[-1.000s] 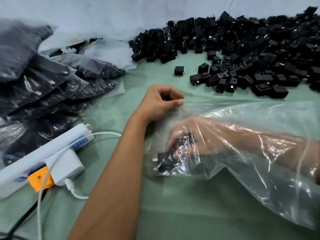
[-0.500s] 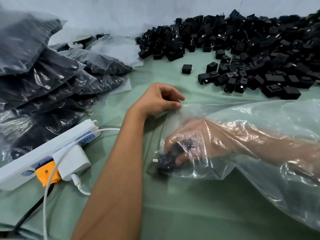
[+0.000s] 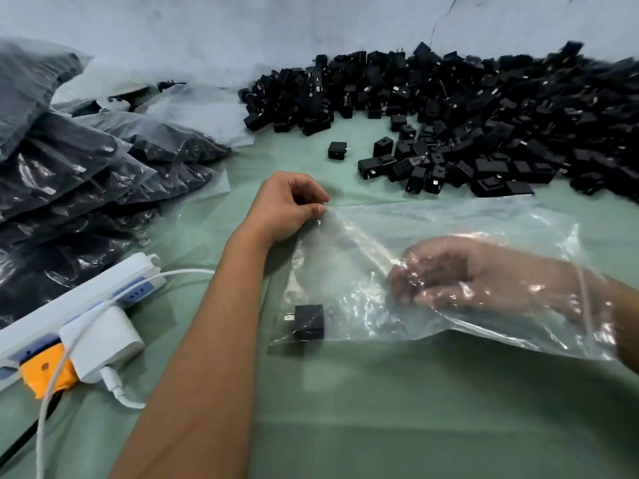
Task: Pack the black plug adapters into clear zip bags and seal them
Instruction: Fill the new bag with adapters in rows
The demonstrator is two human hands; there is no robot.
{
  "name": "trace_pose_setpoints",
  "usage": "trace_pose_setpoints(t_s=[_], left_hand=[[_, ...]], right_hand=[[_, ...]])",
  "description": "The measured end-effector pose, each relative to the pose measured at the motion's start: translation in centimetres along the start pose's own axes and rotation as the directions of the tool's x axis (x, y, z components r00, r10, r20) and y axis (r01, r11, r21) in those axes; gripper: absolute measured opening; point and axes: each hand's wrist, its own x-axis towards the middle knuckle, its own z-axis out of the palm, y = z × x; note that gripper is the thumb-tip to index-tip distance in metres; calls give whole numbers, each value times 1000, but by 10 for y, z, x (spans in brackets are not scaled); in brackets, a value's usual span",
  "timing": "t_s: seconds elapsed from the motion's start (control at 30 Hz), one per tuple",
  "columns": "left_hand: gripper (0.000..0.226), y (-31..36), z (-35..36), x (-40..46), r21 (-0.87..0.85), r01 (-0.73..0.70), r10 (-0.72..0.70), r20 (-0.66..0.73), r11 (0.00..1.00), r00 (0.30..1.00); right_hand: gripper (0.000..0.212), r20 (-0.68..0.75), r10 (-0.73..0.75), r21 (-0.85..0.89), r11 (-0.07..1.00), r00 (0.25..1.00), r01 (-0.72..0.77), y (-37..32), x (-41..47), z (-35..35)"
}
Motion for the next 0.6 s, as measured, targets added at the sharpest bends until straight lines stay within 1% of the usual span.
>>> trace_pose_setpoints(t_s=[0.03,0.1,0.13,0.2,0.27,0.3,0.33,0.37,0.4,0.43,0.47,0.5,0.53,0.57,0.6], left_hand=[[16,-1,0,0,50,-6,8,-29,999,1000],[19,1,5,3,119,-35,43,-66,992,997],[23,4,10,4,140,-48,60,-78,989,995],[26,8,16,5,182,-48,65,-90,982,994],[25,16,22,6,227,-33,54,-85,973,995],[24,22,25,6,242,-27,49,-82,970,995],[23,29,27,6,256,-27,51,-84,966,995],[21,38,29,6,278,-37,64,-91,960,994],[18,49,32,6,314,-56,91,-99,948,991],[13,61,38,5,365,-87,133,-105,927,985],[10,75,46,2,412,-130,187,-101,902,977],[10,90,57,-2,438,-184,243,-80,880,967],[11,105,71,-7,433,-256,298,-30,864,954],[11,122,86,-14,398,-343,353,53,850,934],[11,137,102,-23,346,-425,395,158,836,905]], right_hand=[[53,-13,-12,-36,999,1000,11,0,-19,-2],[49,-122,-9,-76,997,993,-1,5,-55,-1],[46,-167,11,-109,994,986,-29,4,-78,-3],[42,-215,121,-161,974,969,-158,6,-115,-7],[33,-271,136,-139,974,953,-178,-2,-151,-13],[27,-332,143,-119,974,932,-192,-8,-162,-15],[24,-436,164,-99,969,885,-228,-13,-167,-17],[26,-565,177,-90,958,806,-274,-16,-168,-22],[32,-710,168,-93,940,684,-329,-14,-168,-30],[36,-835,136,-86,925,534,-371,-10,-164,-40],[36,-921,89,-81,909,380,-409,-6,-157,-50],[33,-962,30,-97,890,270,-445,-4,-144,-56],[30,-973,-31,-147,849,229,-507,-2,-131,-63],[31,-965,-85,-221,767,247,-602,0,-120,-68],[35,-943,-117,-308,668,312,-678,4,-110,-74]])
